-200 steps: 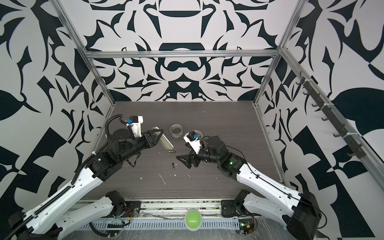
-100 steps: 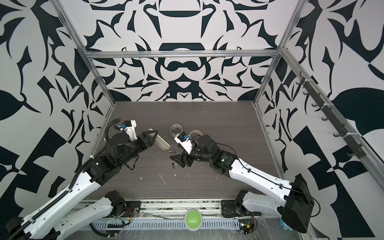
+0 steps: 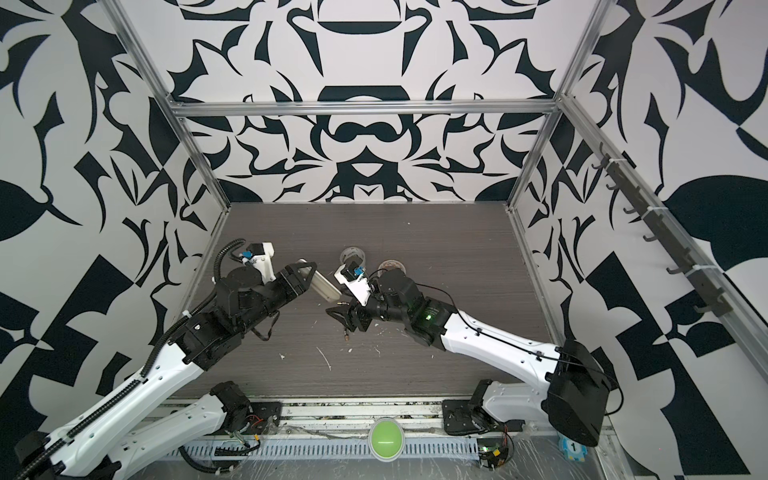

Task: Load the batteries into the remote control

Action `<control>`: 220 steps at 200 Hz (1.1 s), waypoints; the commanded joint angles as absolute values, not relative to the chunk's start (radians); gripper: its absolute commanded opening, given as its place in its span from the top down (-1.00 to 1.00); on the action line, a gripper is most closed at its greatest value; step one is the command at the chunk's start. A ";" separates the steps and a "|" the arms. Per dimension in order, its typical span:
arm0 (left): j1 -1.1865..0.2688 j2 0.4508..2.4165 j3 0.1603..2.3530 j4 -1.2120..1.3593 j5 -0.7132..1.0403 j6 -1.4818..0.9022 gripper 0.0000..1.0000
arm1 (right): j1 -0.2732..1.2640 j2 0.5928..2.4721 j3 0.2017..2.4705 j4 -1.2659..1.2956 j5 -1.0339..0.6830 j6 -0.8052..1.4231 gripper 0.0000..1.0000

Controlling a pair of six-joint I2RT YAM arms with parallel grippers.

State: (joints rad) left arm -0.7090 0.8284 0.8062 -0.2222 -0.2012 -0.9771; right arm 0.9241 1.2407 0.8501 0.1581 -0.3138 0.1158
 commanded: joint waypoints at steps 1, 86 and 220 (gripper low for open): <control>-0.706 0.825 0.777 -0.179 -0.195 -1.000 1.00 | 0.928 1.245 0.899 0.226 -0.293 0.128 -0.36; -0.706 0.838 0.761 -0.143 -0.174 -1.010 1.00 | 0.935 1.296 0.911 0.264 -0.267 0.141 -0.21; -0.706 0.852 0.752 -0.115 -0.155 -1.013 1.00 | 0.941 1.338 0.920 0.286 -0.273 0.149 0.17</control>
State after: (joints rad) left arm -0.7090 0.8494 0.7582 -0.1482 -0.1570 -0.9997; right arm 0.9337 1.3437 0.8791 0.2306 -0.2718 0.1406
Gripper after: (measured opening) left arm 0.530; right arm 0.433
